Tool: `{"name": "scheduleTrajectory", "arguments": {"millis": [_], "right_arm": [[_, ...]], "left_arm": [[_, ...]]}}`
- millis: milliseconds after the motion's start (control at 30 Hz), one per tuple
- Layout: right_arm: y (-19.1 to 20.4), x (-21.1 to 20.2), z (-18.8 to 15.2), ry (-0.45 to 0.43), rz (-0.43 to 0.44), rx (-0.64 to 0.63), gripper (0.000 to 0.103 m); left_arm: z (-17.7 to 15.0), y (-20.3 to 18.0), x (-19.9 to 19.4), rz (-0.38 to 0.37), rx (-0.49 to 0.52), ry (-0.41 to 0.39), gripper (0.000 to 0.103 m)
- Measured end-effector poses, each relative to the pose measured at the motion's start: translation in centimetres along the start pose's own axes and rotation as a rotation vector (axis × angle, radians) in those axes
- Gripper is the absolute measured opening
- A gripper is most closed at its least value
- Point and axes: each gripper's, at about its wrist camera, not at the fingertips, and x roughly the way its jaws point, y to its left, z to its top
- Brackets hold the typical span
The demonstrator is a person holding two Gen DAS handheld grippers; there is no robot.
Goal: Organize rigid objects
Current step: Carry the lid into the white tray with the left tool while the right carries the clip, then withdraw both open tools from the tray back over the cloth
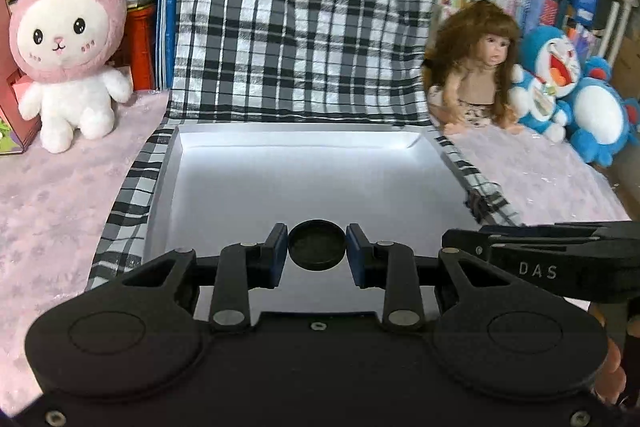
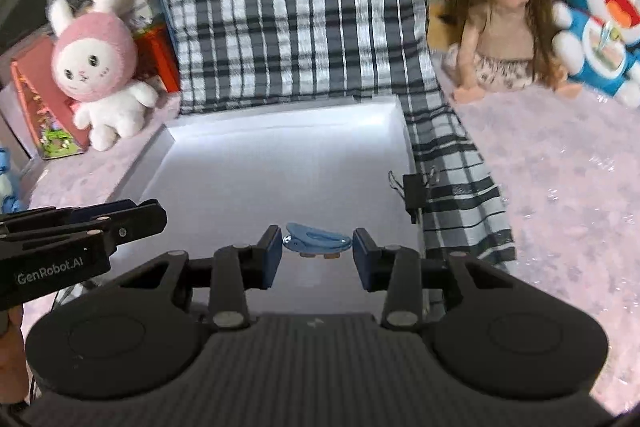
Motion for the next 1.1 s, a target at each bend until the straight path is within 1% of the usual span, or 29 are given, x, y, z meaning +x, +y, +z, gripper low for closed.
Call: {"name": "scheduleTrajectory", "arguments": {"millis": [100,267,433,567,700,767,800,833,867,933,967,1033,1100], "right_arm": [[0.1,1.7,0.4,0.030,-0.028,-0.008,0.045],[0.0,3.4,0.8,0.065,-0.052,0.015,0.045],[0.2,4.2,0.9,0.081,-0.078,0.010,0.045],[0.2,4.5,0.8,0.079,-0.083,0.020,0.045],[0.3,4.5,0.8,0.079,-0.073,0.021,0.047],[0.3,4.3,0.8,0.078,-0.063,0.020,0.048],[0.3,4.2,0.8,0.075,-0.062,0.020,0.056],[0.3,4.1,0.7,0.072,-0.059,0.019,0.058],[0.3,3.9,0.7,0.068,-0.057,0.017,0.058],[0.3,3.5,0.7,0.059,-0.053,0.014,0.060],[0.3,3.1,0.7,0.052,-0.049,0.010,0.061],[0.4,2.4,0.5,0.036,-0.040,0.001,0.065],[0.4,1.4,0.1,0.014,-0.033,-0.012,0.068]], "left_arm": [[0.0,0.0,1.8,0.030,0.014,0.018,0.030],[-0.3,0.6,4.1,0.044,-0.012,0.062,0.030],[-0.6,1.1,5.4,0.052,-0.031,0.083,0.030],[-0.9,1.1,6.1,0.056,-0.030,0.095,0.031],[-1.1,1.0,6.4,0.060,-0.027,0.103,0.032],[-1.2,0.9,6.2,0.063,-0.019,0.099,0.040],[-1.1,0.9,6.1,0.064,-0.017,0.095,0.045],[-1.1,0.8,5.9,0.064,-0.013,0.089,0.046],[-1.1,0.8,5.6,0.064,-0.009,0.083,0.047],[-1.1,0.8,5.0,0.066,-0.009,0.071,0.054],[-1.1,0.9,4.6,0.066,-0.012,0.066,0.057],[-1.1,1.0,3.7,0.064,-0.018,0.053,0.065],[-1.4,1.1,2.7,0.060,-0.017,0.033,0.071]]}}
